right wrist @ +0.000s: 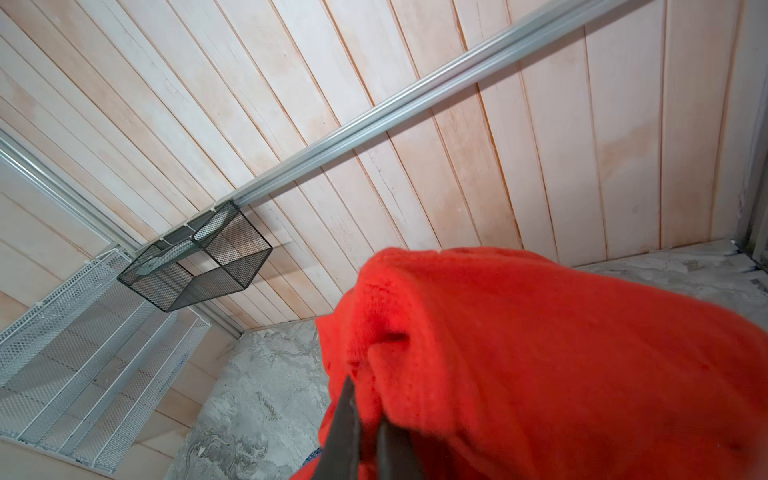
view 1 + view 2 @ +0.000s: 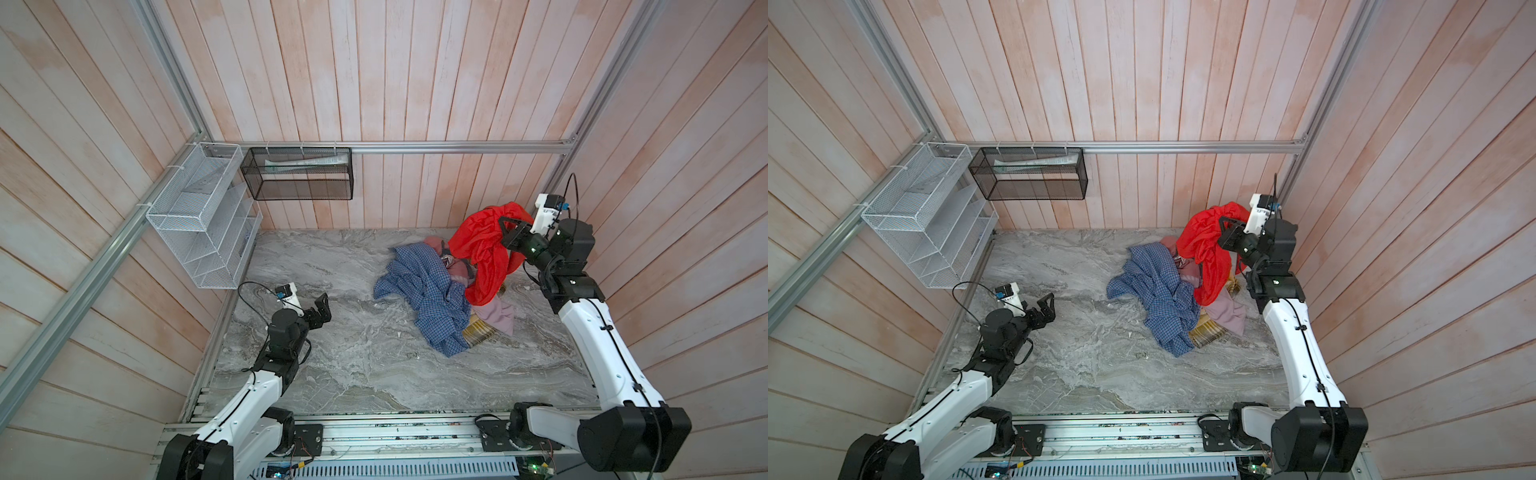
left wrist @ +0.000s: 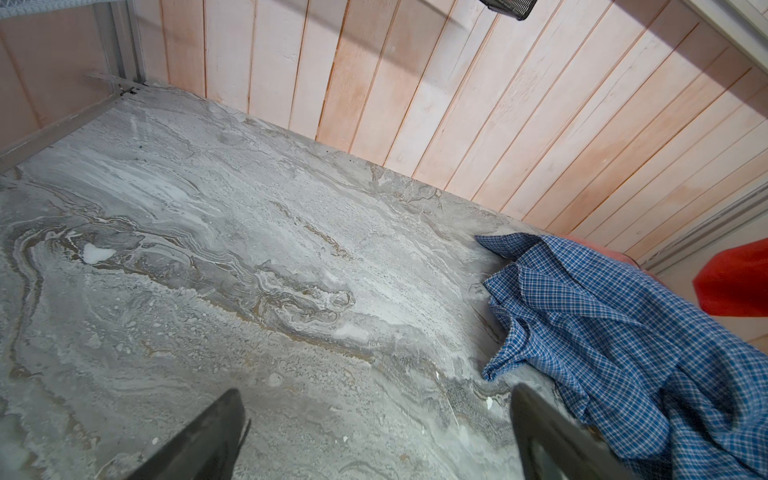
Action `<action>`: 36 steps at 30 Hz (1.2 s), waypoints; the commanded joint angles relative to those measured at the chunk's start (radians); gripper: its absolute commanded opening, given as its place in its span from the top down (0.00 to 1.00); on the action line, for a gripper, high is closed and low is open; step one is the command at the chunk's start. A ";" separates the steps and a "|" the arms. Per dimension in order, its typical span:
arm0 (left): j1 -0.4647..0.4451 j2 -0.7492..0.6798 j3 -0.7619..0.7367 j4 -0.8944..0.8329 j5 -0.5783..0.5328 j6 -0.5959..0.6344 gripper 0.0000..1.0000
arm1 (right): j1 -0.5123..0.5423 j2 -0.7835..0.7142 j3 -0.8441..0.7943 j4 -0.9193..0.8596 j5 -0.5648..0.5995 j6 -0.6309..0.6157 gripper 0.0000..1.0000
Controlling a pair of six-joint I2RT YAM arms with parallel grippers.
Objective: Pick out a specific cloth from the pile
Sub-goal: 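Lift the red garment up out of the pile with the right gripper, then carry the red garment toward the left gripper while the left arm reaches toward it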
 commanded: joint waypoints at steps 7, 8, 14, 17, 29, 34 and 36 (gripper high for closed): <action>-0.007 -0.025 0.018 -0.015 0.022 -0.019 0.00 | 0.073 0.011 0.152 0.040 -0.027 -0.023 1.00; -0.007 -0.028 0.017 -0.015 0.025 -0.019 0.00 | 0.081 0.012 0.165 0.052 -0.036 -0.015 1.00; -0.008 -0.052 0.008 0.000 0.047 -0.030 0.00 | 0.104 0.038 0.227 0.196 -0.141 0.129 1.00; -0.008 -0.067 -0.001 0.011 0.047 -0.041 0.00 | 0.153 0.069 0.268 0.248 -0.183 0.178 1.00; -0.007 -0.179 -0.052 0.048 0.062 -0.082 0.00 | 0.307 0.165 0.455 0.427 -0.220 0.318 1.00; -0.007 -0.217 -0.058 0.041 0.078 -0.088 0.00 | 0.399 0.243 0.498 0.474 -0.201 0.345 1.00; -0.007 -0.241 -0.065 0.038 0.074 -0.093 0.00 | 0.448 0.283 0.499 0.492 -0.188 0.349 1.00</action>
